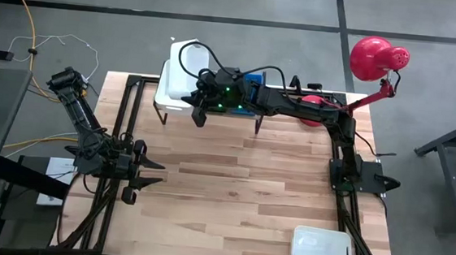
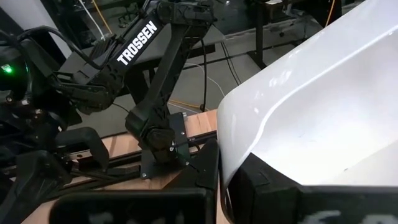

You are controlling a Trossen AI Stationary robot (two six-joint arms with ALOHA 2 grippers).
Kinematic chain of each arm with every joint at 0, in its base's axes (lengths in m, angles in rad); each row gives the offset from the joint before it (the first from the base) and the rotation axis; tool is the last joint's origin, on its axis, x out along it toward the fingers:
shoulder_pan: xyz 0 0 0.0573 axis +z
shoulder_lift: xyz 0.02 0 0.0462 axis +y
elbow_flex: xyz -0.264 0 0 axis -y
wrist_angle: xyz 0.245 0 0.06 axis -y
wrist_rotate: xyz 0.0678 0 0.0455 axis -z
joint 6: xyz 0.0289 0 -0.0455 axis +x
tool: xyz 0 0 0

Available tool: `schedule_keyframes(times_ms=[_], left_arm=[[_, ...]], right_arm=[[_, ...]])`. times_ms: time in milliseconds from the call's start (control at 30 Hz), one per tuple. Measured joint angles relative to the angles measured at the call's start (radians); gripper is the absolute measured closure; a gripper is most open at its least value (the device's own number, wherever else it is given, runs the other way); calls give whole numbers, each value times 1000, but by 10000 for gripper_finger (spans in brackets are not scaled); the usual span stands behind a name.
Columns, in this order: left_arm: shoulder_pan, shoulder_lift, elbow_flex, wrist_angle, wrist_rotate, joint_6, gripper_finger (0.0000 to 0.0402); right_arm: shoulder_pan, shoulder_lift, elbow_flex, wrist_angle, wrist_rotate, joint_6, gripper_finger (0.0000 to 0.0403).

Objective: Stack baskets on shelf by color
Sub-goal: Stack the top white bin on the white bin on the shelf

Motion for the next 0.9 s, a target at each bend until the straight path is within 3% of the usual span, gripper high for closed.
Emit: schedule_keyframes(times_ms=[433,900], left_arm=[[0,0,0,0,0,0,243],[0,0,0,0,0,0,243]], right_arm=[[0,0,0,-1,0,-8,389],[0,0,1,0,0,-27,293]])
